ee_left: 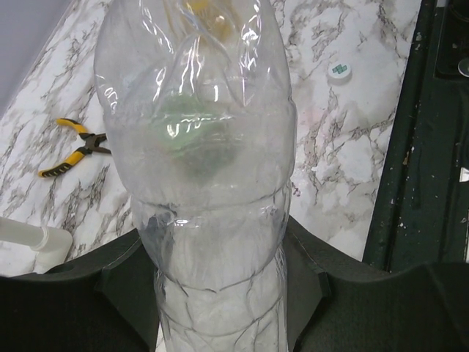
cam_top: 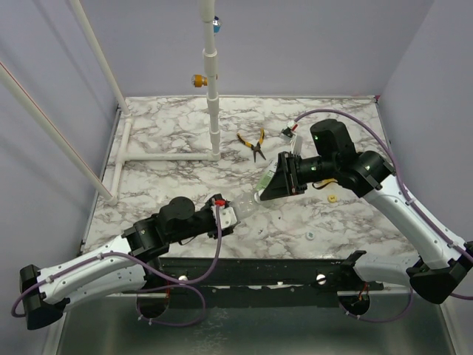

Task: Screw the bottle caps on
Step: Screw the bottle cap onto the plastic bottle.

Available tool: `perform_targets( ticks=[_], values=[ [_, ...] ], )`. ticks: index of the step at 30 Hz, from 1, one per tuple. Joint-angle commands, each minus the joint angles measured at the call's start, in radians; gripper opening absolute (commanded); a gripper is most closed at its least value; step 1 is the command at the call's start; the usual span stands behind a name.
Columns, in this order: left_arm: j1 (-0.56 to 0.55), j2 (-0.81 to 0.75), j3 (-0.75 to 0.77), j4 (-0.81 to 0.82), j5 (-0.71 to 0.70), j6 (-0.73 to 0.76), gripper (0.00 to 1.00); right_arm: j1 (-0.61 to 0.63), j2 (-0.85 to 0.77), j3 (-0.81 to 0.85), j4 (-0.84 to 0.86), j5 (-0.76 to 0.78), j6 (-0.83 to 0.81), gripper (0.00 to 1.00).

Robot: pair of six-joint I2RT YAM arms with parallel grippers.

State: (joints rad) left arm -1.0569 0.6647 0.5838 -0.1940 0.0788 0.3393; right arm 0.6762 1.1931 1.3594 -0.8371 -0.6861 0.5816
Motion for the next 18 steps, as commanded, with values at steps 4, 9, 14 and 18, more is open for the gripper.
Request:
perform_targets(
  ticks=[4,9,14,18],
  values=[
    [-0.008,0.026,-0.009,0.169,-0.101,0.024,0.4,0.007,0.0,-0.014,-0.044,-0.031,0.01,0.2],
    [-0.01,0.03,-0.027,0.232,-0.167,0.029,0.4,0.008,0.01,-0.022,-0.031,-0.025,0.031,0.2],
    [-0.016,0.05,-0.029,0.268,-0.226,0.047,0.39,0.008,0.038,-0.001,-0.034,0.01,0.052,0.2],
    [-0.02,0.07,-0.031,0.334,-0.268,0.072,0.39,0.008,0.058,0.016,-0.028,0.019,0.078,0.2]
  ],
)
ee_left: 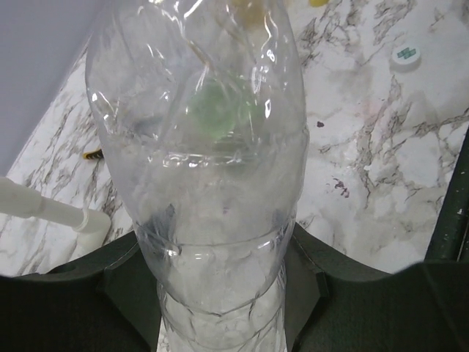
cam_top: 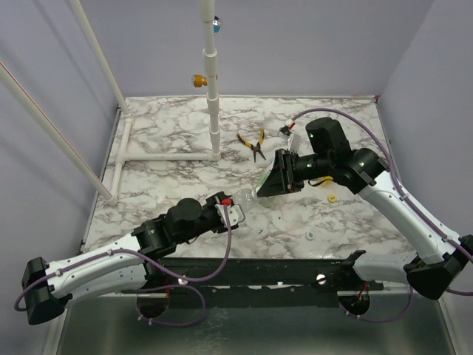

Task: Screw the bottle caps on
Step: Screw the bottle cap onto the plastic bottle.

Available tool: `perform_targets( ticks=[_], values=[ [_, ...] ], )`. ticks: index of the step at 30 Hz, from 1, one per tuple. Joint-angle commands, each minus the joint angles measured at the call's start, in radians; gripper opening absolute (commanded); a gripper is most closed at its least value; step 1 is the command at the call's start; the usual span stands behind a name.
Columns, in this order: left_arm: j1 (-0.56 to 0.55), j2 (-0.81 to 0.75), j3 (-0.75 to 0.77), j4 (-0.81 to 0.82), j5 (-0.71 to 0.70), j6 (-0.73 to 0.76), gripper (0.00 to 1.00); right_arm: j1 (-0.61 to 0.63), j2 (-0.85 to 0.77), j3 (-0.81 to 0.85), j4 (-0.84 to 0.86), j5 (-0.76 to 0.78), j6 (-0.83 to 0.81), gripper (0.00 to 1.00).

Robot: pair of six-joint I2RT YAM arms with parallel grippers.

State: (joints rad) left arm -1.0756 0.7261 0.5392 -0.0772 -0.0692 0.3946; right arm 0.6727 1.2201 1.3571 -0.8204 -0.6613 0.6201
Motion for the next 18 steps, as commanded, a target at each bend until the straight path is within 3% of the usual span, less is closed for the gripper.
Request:
perform_targets(
  ticks=[1,18],
  values=[
    [-0.001,0.016,0.014,0.231,-0.129,0.026,0.39,0.011,0.039,0.024,-0.046,-0.004,0.046,0.2],
    [-0.01,0.102,-0.01,0.417,-0.211,0.055,0.31,0.011,0.151,0.17,-0.131,0.103,0.119,0.2]
  ],
)
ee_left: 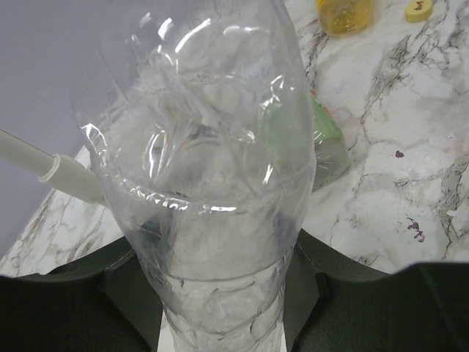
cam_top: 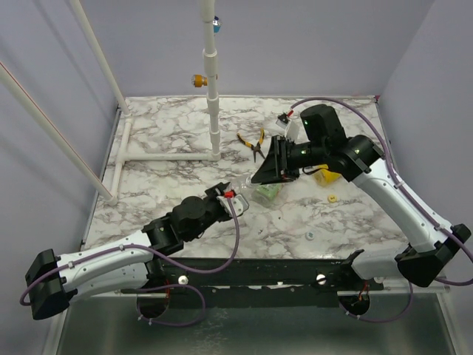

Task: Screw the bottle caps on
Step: Screw the bottle cap onto the plastic bottle.

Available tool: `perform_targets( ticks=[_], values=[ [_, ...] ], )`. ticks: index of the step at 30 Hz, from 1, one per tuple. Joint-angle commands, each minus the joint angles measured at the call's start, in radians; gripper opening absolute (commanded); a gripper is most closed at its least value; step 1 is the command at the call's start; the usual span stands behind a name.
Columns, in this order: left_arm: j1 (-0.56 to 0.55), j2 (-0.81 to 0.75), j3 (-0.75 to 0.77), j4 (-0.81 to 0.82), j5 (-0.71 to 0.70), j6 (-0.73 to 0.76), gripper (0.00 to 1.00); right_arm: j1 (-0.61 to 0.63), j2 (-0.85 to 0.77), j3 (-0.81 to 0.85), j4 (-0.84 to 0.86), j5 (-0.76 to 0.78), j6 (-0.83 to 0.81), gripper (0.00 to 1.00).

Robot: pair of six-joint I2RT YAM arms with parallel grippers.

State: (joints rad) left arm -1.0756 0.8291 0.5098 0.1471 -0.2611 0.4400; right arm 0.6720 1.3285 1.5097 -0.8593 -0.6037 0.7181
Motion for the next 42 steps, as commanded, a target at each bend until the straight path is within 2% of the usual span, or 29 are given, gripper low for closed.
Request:
perform_targets(
  ticks=[1,20,25,34,36,42],
  values=[
    [-0.01,-0.002,0.02,0.192,-0.019,0.009,0.31,0.012,0.048,0.023,-0.102,0.058,0.021,0.2],
    [-0.012,0.063,0.036,0.212,-0.006,0.017,0.26,0.012,0.141,0.13,-0.231,0.236,0.023,0.19],
    [-0.012,0.098,0.042,0.229,-0.009,-0.013,0.19,0.012,0.163,0.143,-0.239,0.247,0.02,0.18],
    [-0.013,0.182,0.048,0.422,-0.043,-0.014,0.09,0.012,0.212,0.181,-0.29,0.261,0.019,0.18],
    [-0.015,0.18,0.037,0.458,-0.043,-0.008,0.0,0.012,0.223,0.186,-0.288,0.242,0.02,0.18],
    [-0.028,0.136,0.017,0.466,-0.019,0.035,0.0,0.011,0.256,0.283,-0.345,0.257,0.004,0.18]
  ],
)
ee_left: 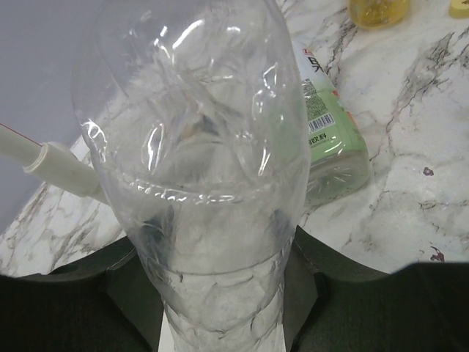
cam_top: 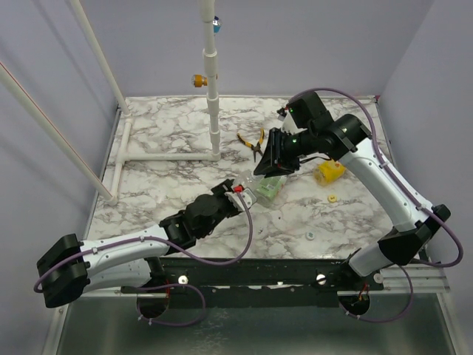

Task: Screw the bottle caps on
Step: Screw the bottle cap onto the plastic bottle.

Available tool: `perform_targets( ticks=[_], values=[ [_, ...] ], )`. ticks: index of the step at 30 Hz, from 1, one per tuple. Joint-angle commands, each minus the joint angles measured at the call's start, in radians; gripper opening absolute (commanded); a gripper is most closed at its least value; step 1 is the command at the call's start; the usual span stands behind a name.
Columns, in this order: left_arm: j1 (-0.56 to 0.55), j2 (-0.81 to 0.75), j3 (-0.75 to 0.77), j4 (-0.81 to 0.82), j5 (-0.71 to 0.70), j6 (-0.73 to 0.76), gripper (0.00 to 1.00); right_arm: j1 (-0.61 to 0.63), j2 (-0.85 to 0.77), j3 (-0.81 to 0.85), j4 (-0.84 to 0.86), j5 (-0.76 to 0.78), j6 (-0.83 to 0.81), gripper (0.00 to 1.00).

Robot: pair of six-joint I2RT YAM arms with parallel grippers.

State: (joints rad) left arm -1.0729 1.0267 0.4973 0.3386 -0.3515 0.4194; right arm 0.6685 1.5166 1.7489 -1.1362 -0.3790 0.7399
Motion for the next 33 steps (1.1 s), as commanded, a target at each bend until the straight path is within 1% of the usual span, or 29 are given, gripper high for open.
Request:
perform_targets(
  ticks=[1,7,10,14,19,24,33],
  values=[
    [-0.034,-0.06,0.029,0.272,0.073,0.063,0.0,0.015,0.075,0.056,-0.079,0.031,-0.02,0.18],
    [-0.039,-0.035,0.032,0.269,0.071,0.05,0.0,0.016,0.084,0.049,-0.104,0.057,-0.011,0.19],
    [-0.039,-0.014,0.038,0.269,0.069,0.045,0.0,0.016,0.094,0.067,-0.112,0.071,-0.007,0.21],
    [-0.039,0.028,0.056,0.269,0.042,0.053,0.0,0.016,0.114,0.096,-0.14,0.102,-0.008,0.22],
    [-0.039,0.054,0.067,0.27,0.041,0.02,0.0,0.016,0.124,0.094,-0.138,0.125,-0.002,0.22],
    [-0.039,0.047,0.051,0.292,0.029,0.009,0.0,0.016,0.129,0.09,-0.127,0.139,0.003,0.22],
    [-0.038,0.029,0.043,0.323,0.033,-0.061,0.0,0.028,0.135,0.107,-0.07,0.143,0.034,0.22]
  ],
)
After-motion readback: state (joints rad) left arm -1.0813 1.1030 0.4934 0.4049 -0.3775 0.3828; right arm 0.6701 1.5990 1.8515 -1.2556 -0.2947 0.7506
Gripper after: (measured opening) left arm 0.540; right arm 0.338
